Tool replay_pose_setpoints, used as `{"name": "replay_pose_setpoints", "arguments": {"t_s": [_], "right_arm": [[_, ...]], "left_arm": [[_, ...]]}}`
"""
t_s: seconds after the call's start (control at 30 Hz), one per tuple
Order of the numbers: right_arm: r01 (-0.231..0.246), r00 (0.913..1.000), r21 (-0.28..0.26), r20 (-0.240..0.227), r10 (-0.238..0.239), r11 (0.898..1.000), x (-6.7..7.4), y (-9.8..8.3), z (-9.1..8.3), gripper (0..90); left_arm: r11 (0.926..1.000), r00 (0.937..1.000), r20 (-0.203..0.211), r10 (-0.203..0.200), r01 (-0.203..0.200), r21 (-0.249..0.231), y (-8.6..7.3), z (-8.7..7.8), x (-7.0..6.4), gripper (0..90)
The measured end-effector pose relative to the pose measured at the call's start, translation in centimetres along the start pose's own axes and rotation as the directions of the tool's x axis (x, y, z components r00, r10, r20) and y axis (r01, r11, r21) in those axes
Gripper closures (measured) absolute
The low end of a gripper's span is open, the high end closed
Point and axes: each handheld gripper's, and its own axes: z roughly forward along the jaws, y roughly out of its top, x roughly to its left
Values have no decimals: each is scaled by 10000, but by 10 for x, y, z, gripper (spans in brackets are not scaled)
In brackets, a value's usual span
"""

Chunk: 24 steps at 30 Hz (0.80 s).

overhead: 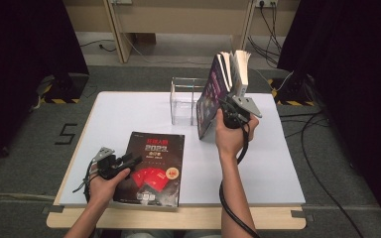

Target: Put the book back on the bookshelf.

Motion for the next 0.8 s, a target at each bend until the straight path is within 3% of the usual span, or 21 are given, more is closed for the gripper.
{"name": "replay_pose_setpoints", "arguments": {"t_s": [0.47,0.63,0.8], "right_arm": [[712,9974,-221,-35,-713,9972,15,4,6,815],[721,9972,206,-217,-716,9972,18,4,17,775],[809,9967,628,-14,-810,9947,20,5,32,767]], "left_arm": [[10000,10000,10,-25,25,-34,0,0,0,475],[10000,10000,23,-7,7,-45,1,0,0,475],[10000,10000,22,4,-4,-40,0,0,1,475]]}}
